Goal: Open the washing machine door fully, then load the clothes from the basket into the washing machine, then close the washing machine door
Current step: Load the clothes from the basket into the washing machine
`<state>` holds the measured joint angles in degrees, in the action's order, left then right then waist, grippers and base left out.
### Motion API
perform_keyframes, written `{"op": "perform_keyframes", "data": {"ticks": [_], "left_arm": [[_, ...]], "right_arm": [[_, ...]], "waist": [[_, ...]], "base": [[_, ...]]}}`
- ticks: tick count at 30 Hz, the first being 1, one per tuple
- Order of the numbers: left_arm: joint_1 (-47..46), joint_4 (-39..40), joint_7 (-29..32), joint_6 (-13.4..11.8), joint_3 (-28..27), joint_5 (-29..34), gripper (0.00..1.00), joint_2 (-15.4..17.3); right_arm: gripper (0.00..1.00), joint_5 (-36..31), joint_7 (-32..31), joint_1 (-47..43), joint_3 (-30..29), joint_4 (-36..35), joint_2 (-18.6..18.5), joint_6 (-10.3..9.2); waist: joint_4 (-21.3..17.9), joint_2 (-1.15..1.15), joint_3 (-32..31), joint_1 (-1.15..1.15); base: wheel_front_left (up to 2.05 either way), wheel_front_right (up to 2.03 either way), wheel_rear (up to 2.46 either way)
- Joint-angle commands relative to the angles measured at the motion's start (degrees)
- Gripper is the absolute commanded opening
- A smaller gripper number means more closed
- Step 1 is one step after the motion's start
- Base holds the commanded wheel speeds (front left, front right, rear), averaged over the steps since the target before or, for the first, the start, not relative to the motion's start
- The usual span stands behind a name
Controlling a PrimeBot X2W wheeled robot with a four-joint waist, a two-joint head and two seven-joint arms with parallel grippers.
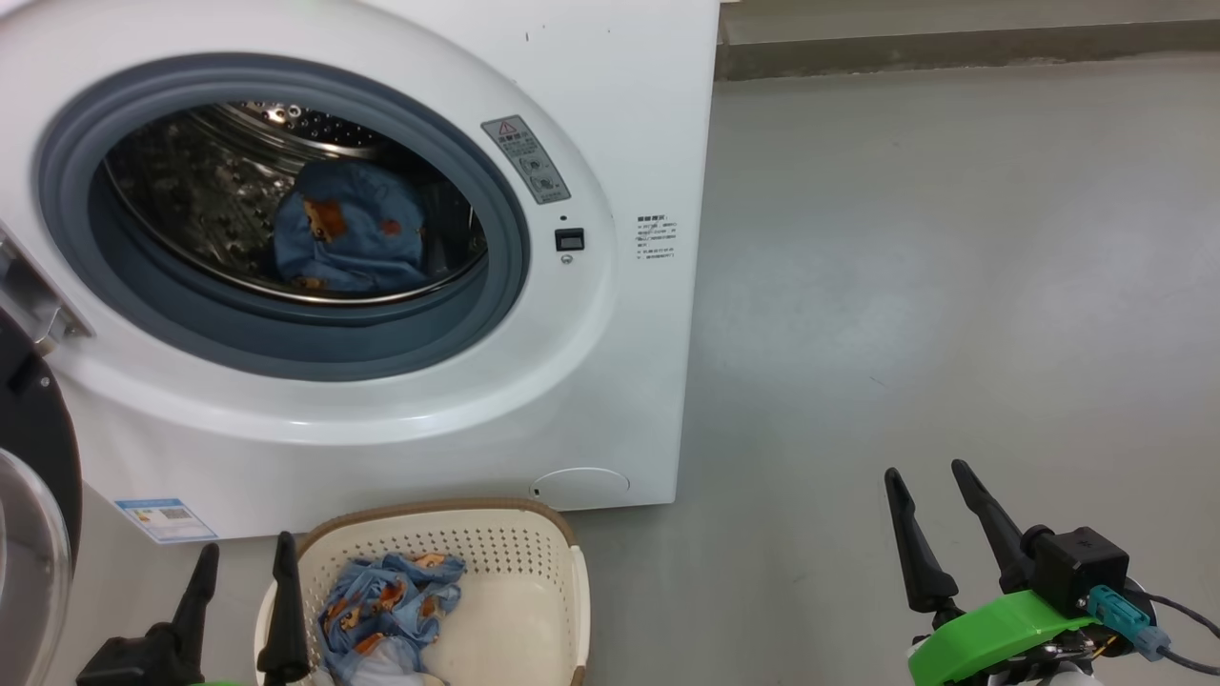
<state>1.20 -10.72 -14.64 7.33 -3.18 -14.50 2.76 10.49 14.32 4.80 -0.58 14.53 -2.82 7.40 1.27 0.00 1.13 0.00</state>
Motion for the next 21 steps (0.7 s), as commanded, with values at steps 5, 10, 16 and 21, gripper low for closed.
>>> {"op": "perform_keyframes", "data": {"ticks": [5,10,16,21], "left_arm": [[-1.2,0.8,-0.4,0.1,-1.7,0.0,1.0,0.6],[-1.4,0.6,-0.4,0.1,-1.5,-0.2,1.0,0.7],[-2.1,-0.1,-0.4,0.1,-1.2,-0.6,1.0,0.8],[-3.7,-2.9,-0.4,0.1,-0.6,-1.5,1.0,1.1]], "right_arm": [[1.0,0.2,0.7,1.1,1.4,-1.3,-0.1,0.09],[1.0,0.2,0.7,1.1,1.4,-1.4,-0.1,0.09],[1.0,-0.2,0.7,1.6,1.0,-2.0,-0.1,0.09],[1.0,-0.9,0.7,2.1,0.6,-2.5,-0.1,0.09]], "waist": [[0.2,0.0,0.2,0.0],[0.4,0.0,0.6,0.0],[0.4,0.0,2.5,0.0],[0.6,0.0,5.7,0.0]], "base": [[0.0,0.0,0.0],[0.0,0.0,0.0],[0.0,0.0,0.0],[0.0,0.0,0.0]]}}
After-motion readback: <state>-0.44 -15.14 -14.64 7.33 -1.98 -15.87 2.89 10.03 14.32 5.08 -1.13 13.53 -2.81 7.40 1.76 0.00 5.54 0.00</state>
